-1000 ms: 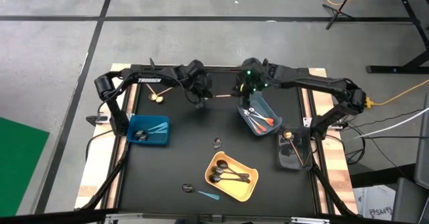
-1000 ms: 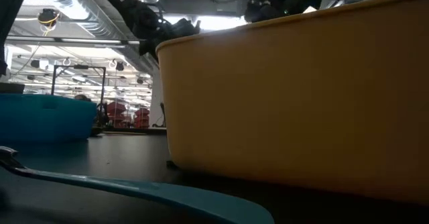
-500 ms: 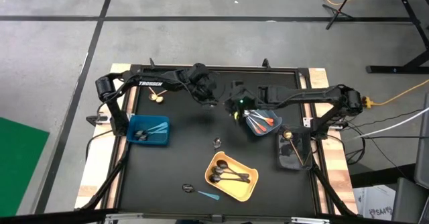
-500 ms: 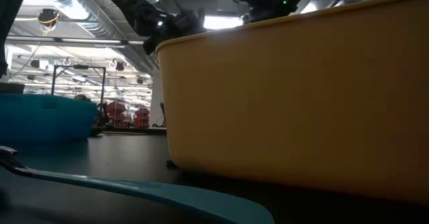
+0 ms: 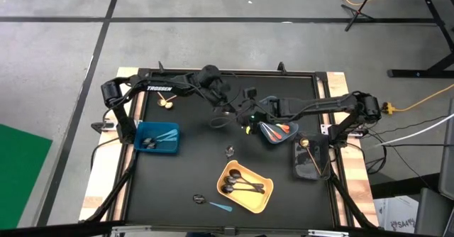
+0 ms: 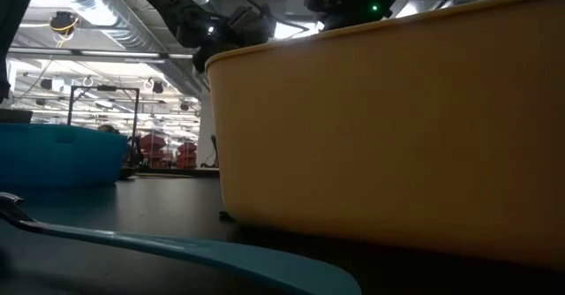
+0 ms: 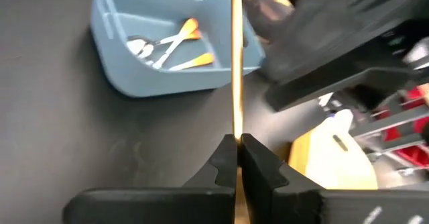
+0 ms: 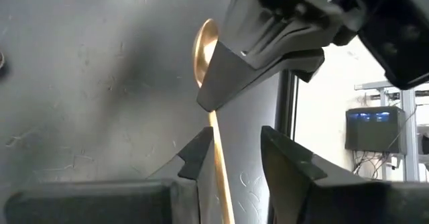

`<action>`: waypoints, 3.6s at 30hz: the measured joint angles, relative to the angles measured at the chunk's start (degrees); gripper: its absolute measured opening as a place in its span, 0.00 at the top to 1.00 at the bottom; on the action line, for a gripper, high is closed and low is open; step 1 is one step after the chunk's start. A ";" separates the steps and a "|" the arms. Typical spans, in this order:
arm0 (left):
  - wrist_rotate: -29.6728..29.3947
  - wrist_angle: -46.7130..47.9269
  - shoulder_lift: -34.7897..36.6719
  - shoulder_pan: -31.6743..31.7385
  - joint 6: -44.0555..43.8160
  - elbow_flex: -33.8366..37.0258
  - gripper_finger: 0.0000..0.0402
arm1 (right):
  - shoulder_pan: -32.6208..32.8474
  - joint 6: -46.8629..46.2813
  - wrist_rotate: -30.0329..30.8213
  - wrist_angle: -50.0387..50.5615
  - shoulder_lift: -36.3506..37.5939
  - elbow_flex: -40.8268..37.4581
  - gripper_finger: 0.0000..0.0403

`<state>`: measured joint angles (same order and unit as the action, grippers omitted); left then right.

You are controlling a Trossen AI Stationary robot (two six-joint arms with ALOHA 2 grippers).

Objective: Sort silverware by color (type)
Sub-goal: Put the gold spoon into the black bin

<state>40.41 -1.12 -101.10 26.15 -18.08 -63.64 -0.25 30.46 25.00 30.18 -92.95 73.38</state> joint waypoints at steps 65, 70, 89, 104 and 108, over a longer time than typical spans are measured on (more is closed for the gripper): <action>0.10 -6.29 0.01 -2.58 -5.72 -0.07 0.80 | -0.09 -10.01 -3.50 9.50 1.41 0.11 0.99; -3.17 -6.45 0.02 -2.93 -5.41 -0.11 0.79 | 0.34 -22.45 -6.33 18.94 5.31 0.11 0.99; -10.35 -5.99 0.02 -2.97 -2.15 -0.09 0.79 | 29.79 -99.30 1.40 51.32 11.77 0.09 0.99; -10.35 -6.02 0.02 -4.39 -2.22 -0.07 0.79 | 47.02 -130.38 -2.11 59.76 7.16 -4.53 0.99; -10.35 -6.02 0.02 -4.66 -2.25 -0.07 0.79 | 49.84 -136.55 -4.07 59.49 6.80 -9.81 0.99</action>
<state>30.06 -7.14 -101.08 21.49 -20.33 -63.70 49.59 -106.09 20.93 89.67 -86.15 63.58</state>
